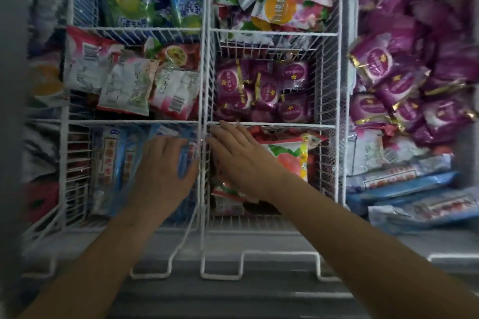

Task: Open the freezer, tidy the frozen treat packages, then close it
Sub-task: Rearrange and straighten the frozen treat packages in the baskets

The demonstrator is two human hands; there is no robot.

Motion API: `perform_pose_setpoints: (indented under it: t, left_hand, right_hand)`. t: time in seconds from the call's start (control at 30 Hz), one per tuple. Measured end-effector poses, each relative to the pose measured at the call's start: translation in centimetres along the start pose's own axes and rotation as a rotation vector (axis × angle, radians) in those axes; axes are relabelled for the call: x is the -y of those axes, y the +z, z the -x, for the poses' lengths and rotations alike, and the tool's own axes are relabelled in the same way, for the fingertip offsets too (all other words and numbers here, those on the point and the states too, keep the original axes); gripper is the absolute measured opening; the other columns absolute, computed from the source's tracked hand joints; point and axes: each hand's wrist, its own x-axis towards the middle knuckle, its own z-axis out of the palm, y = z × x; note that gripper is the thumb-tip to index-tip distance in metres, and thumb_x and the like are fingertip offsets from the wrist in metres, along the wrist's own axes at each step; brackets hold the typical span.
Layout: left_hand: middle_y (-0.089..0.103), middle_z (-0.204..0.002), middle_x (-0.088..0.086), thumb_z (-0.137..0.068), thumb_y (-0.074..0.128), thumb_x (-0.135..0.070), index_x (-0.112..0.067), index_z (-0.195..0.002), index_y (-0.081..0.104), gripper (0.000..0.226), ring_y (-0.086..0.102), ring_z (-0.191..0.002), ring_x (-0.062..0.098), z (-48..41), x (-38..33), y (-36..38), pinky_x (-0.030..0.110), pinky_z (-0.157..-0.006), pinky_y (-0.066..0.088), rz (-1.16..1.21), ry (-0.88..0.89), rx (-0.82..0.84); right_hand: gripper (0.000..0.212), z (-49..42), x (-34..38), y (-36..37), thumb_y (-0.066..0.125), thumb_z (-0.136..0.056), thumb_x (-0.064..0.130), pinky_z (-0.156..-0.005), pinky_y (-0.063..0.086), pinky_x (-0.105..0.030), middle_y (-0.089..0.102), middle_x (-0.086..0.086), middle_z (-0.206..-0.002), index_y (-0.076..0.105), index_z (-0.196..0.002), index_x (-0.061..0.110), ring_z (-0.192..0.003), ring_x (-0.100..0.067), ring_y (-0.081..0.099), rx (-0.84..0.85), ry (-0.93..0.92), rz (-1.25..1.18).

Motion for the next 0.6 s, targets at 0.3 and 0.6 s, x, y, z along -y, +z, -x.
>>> perform_pose_setpoints:
  t: [0.3,0.6]
  left_hand:
    - [0.051,-0.097,0.008,-0.084,0.068,-0.019,-0.005,-0.105,0.056,0.028,0.050,-0.094,0.024,-3.7,-14.5,4.2,0.035,-0.080,0.046,0.156,0.300,0.058]
    - [0.051,-0.105,0.007,-0.091,0.061,-0.022,-0.009,-0.115,0.056,0.027,0.054,-0.094,0.026,-3.9,-29.6,12.7,0.043,-0.071,0.049,0.157,0.597,0.394]
  right_hand:
    - [0.054,13.3,-8.8,-3.6,0.056,-0.091,0.020,-0.113,0.030,-0.046,0.042,-0.014,-0.142,0.042,-0.141,0.007,-0.135,-0.032,0.034,-0.081,0.284,-0.065]
    - [0.043,27.2,-17.6,-4.7,0.067,-0.085,0.022,-0.089,0.047,-0.045,0.047,-0.008,-0.117,0.054,-0.125,0.017,-0.113,-0.030,0.048,0.251,0.672,-0.240]
